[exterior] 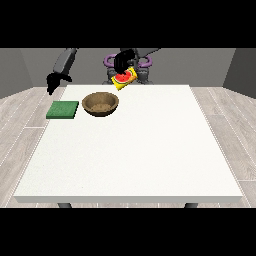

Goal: Pick the cup and pour the ball into the bowl, then pick the bowl and place it on the pad

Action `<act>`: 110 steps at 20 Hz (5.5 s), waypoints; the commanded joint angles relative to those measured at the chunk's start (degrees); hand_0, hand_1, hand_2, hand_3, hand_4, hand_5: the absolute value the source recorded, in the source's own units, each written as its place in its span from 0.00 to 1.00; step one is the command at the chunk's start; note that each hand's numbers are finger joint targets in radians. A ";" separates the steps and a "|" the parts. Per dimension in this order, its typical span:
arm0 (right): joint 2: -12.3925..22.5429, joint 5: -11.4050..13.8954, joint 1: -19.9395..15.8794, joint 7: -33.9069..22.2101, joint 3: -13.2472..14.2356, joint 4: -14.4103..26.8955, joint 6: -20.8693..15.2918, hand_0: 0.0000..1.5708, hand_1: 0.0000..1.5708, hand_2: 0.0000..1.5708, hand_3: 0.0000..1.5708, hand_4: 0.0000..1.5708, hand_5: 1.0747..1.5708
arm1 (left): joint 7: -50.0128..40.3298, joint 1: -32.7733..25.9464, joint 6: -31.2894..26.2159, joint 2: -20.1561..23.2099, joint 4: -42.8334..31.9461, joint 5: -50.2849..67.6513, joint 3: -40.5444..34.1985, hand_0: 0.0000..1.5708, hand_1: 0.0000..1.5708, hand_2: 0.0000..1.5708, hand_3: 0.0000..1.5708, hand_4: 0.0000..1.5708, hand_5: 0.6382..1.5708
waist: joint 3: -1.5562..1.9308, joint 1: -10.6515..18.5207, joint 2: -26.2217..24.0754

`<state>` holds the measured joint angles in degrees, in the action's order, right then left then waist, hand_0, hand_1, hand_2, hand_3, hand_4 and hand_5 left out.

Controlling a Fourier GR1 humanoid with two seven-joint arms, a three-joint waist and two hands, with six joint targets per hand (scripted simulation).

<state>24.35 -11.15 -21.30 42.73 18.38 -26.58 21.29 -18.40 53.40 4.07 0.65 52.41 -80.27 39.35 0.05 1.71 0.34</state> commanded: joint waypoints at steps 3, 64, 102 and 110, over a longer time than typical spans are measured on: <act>1.12 -0.60 -0.42 2.66 0.69 0.22 1.70 0.00 0.00 0.00 0.18 0.27 0.92 | 3.59 2.39 -5.67 0.71 1.36 -5.74 2.41 0.85 0.85 1.00 1.00 0.73 0.96 | 0.01 1.00 1.02; -8.59 -9.59 -8.70 -14.49 1.21 -2.50 -7.07 0.00 0.00 0.00 0.00 0.00 1.00 | 50.12 -31.20 -5.15 9.78 5.45 70.16 -46.07 0.00 0.00 0.00 0.00 0.00 0.06 | -0.01 7.48 12.28; 26.46 20.62 4.53 -48.08 -19.11 -20.78 -24.74 1.00 1.00 1.00 1.00 0.97 0.99 | 49.02 -29.62 -7.92 7.22 2.42 69.20 -42.51 0.00 0.00 0.00 0.00 0.00 0.09 | -0.60 16.54 5.45; 27.47 25.68 -4.70 -60.11 -24.11 -33.43 -13.80 1.00 1.00 1.00 1.00 1.00 0.97 | 52.97 -33.43 -5.51 9.31 -2.34 70.82 -47.17 0.00 0.00 0.00 0.00 0.00 0.08 | -0.11 8.46 2.63</act>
<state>51.77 12.39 -21.87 -12.83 -4.55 -55.70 3.46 32.83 21.06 -1.97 8.01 51.84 -10.39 -5.35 -0.24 13.61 3.04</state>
